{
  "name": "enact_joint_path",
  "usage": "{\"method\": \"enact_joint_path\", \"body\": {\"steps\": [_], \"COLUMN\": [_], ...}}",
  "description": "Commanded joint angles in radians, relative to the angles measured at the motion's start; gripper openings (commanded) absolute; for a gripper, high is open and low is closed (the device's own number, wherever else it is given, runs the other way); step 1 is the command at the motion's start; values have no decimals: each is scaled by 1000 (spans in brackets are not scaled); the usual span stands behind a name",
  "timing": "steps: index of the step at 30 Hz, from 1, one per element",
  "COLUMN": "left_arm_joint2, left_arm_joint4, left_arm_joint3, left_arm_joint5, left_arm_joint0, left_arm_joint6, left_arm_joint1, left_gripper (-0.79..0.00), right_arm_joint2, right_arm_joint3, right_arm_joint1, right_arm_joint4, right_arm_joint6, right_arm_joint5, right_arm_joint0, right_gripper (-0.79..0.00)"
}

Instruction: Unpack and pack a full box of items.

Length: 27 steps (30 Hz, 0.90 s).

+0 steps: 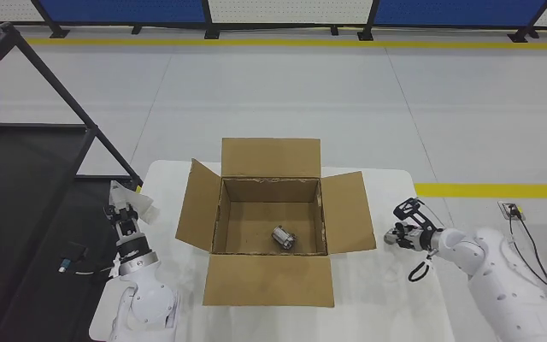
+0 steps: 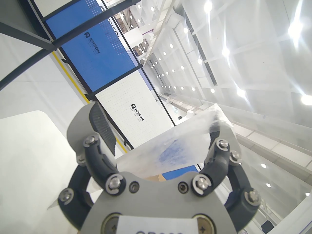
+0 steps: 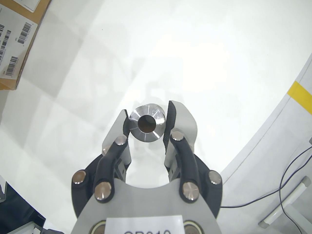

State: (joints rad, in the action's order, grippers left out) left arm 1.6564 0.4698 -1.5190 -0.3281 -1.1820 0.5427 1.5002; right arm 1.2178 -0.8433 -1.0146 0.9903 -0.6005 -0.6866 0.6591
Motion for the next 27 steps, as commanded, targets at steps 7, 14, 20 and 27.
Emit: {"method": "enact_joint_path", "body": {"steps": [7, 14, 20, 27], "left_arm_joint2": [2, 12, 28, 57], "left_arm_joint4": [-2, -22, -58, -89], "left_arm_joint3": [0, -6, -12, -18], "left_arm_joint5": [0, -9, -17, -29], "left_arm_joint0": [3, -11, -39, -65], "left_arm_joint6": [1, 19, 42, 50], "left_arm_joint1": [-1, -1, 1, -1], "left_gripper": [0, 0, 0, 0], "right_arm_joint2": [87, 186, 84, -259], "right_arm_joint3": [-111, -548, -738, -624], "right_arm_joint1": [22, 35, 22, -56], "right_arm_joint4": [-17, -60, -105, -126], "right_arm_joint6": [173, 334, 230, 60], "right_arm_joint5": [38, 191, 144, 122], "right_arm_joint0": [6, 122, 97, -147], "right_gripper": [-785, -785, -785, -785]}}
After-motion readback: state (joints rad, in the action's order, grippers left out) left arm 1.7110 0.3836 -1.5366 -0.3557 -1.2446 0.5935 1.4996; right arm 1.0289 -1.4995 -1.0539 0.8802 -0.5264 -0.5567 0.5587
